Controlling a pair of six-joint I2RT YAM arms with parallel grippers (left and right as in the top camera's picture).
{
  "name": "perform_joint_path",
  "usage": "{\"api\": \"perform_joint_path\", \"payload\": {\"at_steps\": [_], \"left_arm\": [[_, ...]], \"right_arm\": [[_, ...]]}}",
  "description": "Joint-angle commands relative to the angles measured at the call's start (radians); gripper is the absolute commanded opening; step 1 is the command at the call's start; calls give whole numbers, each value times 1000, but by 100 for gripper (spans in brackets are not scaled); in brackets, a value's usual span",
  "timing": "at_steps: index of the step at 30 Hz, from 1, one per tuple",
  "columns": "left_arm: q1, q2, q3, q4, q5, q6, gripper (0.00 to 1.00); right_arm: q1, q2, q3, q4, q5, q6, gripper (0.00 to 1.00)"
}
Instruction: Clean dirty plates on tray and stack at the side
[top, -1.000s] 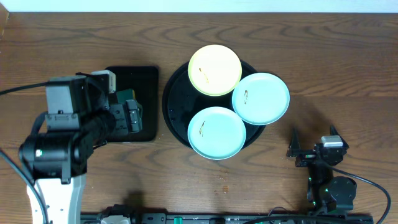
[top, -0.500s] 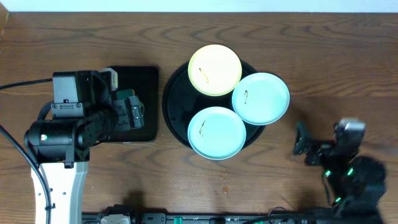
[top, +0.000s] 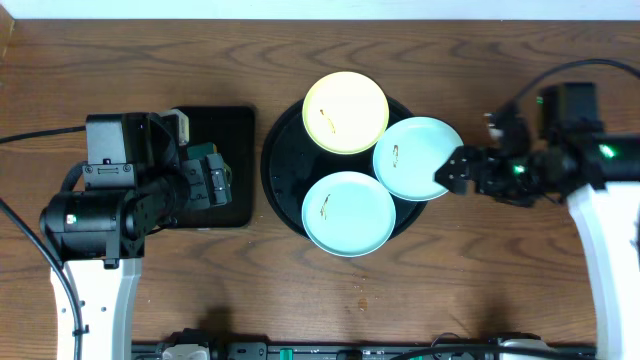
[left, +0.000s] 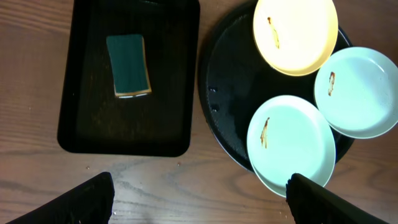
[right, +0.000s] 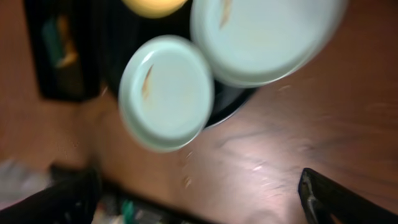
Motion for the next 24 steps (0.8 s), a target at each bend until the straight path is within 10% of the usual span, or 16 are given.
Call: {"api": "perform_joint_path", "payload": {"at_steps": [1, 6, 8, 9, 13, 17, 24], "left_arm": [[3, 0, 10, -14, -10, -5, 88], [3, 0, 10, -19, -10, -5, 88], [3, 0, 10, -19, -10, -5, 88], [3, 0, 10, -19, -10, -5, 89], [3, 0, 10, -18, -10, -5, 88], [3, 0, 10, -19, -10, -5, 89], [3, 0, 10, -19, -10, -5, 88]], "right_arm": [[48, 65, -26, -2, -147, 11, 79], [198, 89, -112, 58, 185, 238, 68], [286, 89, -137, 103, 322, 313, 77], [318, 90, -145, 132, 353, 326, 99], [391, 91, -163, 237, 354, 341, 99], [422, 93, -169, 258, 423, 484, 36], [500, 97, -264, 354, 491, 625, 35]]}}
